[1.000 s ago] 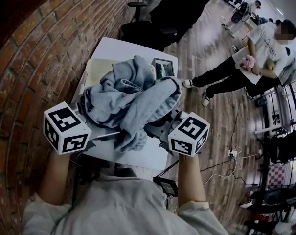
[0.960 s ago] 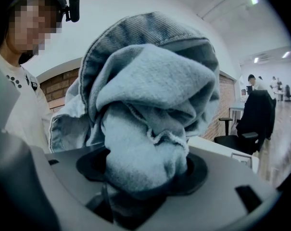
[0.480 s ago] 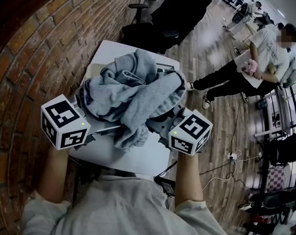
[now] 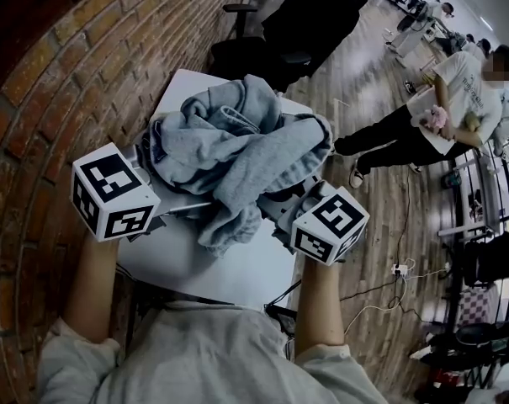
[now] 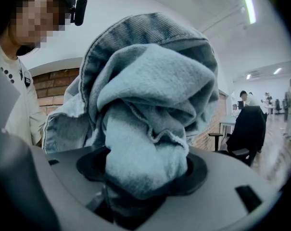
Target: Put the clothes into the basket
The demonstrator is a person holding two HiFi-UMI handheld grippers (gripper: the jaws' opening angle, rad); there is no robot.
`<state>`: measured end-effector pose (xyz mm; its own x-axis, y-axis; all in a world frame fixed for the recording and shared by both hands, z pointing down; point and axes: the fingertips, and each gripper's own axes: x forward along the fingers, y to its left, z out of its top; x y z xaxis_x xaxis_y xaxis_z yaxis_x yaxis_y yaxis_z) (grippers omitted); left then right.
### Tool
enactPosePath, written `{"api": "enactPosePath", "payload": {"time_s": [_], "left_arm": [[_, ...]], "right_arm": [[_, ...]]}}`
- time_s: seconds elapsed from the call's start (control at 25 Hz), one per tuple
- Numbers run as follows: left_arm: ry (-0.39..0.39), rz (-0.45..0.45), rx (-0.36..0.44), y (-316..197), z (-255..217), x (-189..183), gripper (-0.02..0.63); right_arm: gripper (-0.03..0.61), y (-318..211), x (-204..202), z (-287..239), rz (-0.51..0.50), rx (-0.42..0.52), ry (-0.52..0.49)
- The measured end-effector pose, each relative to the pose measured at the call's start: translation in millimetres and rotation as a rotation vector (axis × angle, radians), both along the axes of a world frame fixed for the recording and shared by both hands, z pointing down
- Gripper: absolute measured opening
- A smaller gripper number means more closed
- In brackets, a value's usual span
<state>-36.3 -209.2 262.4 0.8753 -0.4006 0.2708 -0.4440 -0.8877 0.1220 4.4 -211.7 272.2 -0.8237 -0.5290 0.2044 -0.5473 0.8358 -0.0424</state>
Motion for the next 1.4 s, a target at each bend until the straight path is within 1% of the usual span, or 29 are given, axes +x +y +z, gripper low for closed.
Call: {"api": "enactPosePath", "payload": {"time_s": [0.12,0.28,0.44,0.64,0.88,1.2,1.28,1.4], "left_arm": [[0.0,0.013,0.005,-31,-5,-8,0.532],[0.008,0.024,0.013,-65,24,-16,0.532],[0.006,0.019,0.035,-62,20,-15,0.532],[0.017,0.011,0.055,-68,26,-14,0.532],[0.031,0.011,0.075,-87,47,-13,0.532],[0.017,-0.034,0.044,-109,85,-14,0.532],[0.006,-0.047,0.024,-112,96,-15,0.532],[0.006,-0.073,-0.028,-113,120,-15,0.532]], "right_arm": [[0.313,-30,-8,-5,0.023,0.008,-0.005],[0.311,-64,-15,24,0.054,0.018,0.002],[0.311,-61,-13,20,0.069,0.029,0.001],[0.311,-68,-10,27,0.094,0.043,0.014],[0.311,-87,-8,48,0.11,0.047,0.043],[0.311,-109,-7,88,0.14,-0.016,0.095],[0.311,-113,-7,99,0.148,-0.039,0.118],[0.311,-114,-6,122,0.149,-0.083,0.16]]}}
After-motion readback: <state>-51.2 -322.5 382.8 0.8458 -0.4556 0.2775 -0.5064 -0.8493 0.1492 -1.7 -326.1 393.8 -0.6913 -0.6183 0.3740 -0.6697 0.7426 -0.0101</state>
